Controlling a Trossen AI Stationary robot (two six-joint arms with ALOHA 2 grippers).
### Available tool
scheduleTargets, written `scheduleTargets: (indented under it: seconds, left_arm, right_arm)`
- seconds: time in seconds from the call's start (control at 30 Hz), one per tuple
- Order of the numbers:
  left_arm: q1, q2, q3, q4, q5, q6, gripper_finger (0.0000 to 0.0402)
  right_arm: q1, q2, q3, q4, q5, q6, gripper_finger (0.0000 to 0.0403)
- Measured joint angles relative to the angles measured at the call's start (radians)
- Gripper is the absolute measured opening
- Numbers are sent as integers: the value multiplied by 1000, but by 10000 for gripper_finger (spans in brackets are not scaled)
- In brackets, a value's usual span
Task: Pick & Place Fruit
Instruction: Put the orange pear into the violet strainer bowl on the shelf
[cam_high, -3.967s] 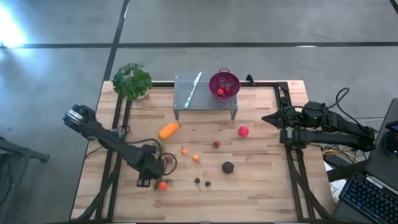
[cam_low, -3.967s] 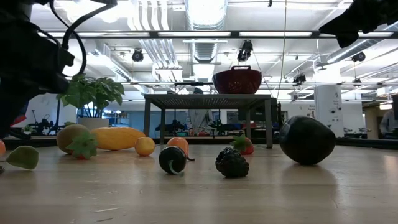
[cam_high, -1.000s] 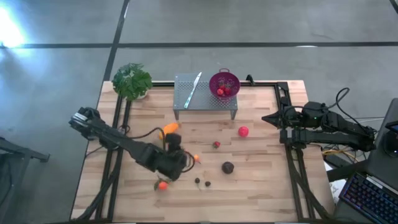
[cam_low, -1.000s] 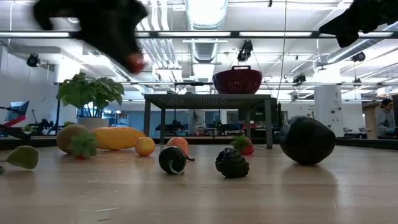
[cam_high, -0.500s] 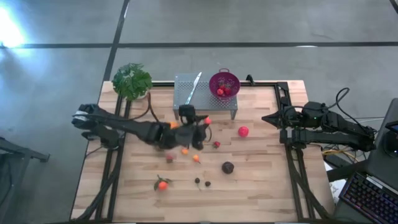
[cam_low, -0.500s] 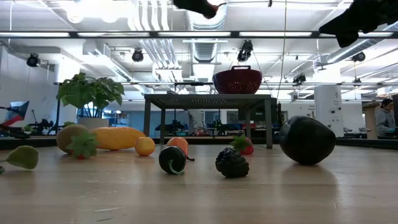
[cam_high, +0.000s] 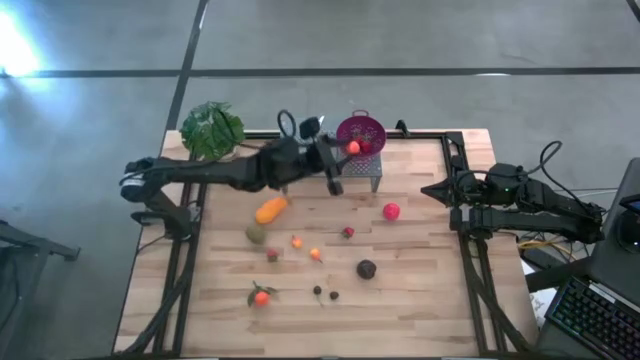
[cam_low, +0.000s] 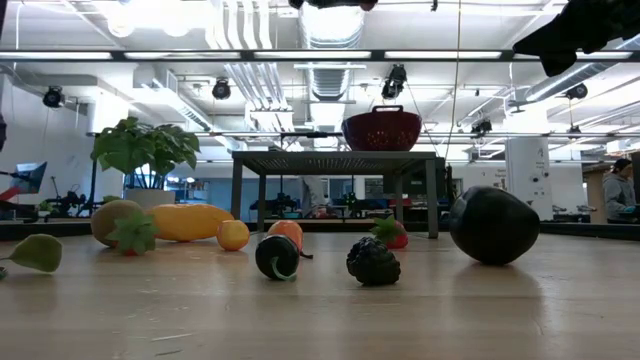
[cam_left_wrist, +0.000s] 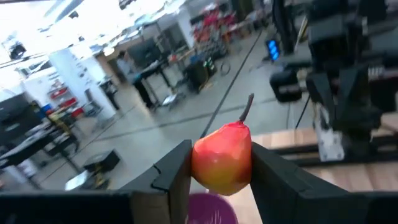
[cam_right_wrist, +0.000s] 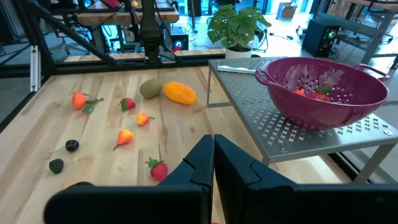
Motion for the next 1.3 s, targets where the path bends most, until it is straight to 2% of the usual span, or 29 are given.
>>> scheduleTargets:
  seconds: [0.13, 0.37, 0.63, 0.8, 0.9, 1.13, 1.3]
  left_arm:
    - [62, 0, 14, 20, 87, -34, 147]
    - [149, 0, 21, 17, 95, -44, 147]
    - [244, 16, 13, -9, 130, -130, 147]
    - [282, 92, 48, -57, 185, -143, 147]
    - [290, 148, 85, -132, 183, -137, 147]
    - [307, 244, 179, -195, 168, -137, 147]
    - [319, 281, 199, -244, 145, -143, 147]
  right_arm:
    - [0, 0, 0, 0, 0, 0, 8]
    - [0, 0, 0, 0, 0, 0, 8]
    - [0, 0, 0, 0, 0, 0, 8]
    - [0, 0, 0, 0, 0, 0, 8]
    - [0, 0, 0, 0, 0, 0, 8]
    - [0, 0, 0, 0, 0, 0, 8]
    - [0, 0, 0, 0, 0, 0, 8]
